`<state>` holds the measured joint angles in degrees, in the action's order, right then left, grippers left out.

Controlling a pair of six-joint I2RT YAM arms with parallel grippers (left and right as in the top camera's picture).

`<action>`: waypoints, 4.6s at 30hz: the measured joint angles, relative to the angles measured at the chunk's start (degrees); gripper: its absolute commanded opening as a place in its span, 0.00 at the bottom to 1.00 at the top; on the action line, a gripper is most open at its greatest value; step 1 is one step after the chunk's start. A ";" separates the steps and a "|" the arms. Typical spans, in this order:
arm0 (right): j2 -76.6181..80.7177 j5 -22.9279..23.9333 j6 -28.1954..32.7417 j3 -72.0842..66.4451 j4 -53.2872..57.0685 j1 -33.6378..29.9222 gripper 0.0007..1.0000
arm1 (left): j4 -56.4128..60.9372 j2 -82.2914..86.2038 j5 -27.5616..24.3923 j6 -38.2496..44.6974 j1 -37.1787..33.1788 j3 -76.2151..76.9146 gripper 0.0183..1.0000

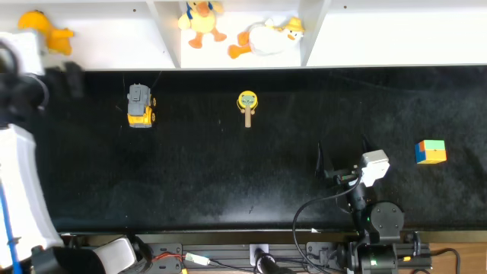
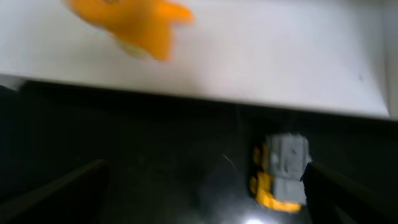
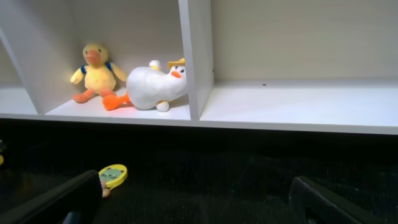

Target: Store Toys

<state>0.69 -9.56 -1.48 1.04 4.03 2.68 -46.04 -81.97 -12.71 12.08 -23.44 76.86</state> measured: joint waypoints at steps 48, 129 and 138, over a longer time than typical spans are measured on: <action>0.00 0.13 -0.02 0.00 0.00 0.00 1.00 | 26.77 -8.33 7.69 -8.74 18.49 -28.94 0.62; 0.00 0.13 -0.04 0.00 0.00 0.00 1.00 | 43.15 -18.16 12.39 -7.19 21.75 -10.47 0.31; 0.00 0.15 -0.02 0.00 0.00 0.00 1.00 | 44.35 -19.19 12.44 -7.19 21.75 -9.84 0.70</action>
<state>0.69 -9.41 -1.50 1.04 4.03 2.68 -1.69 -101.16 -0.27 4.89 -1.69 67.02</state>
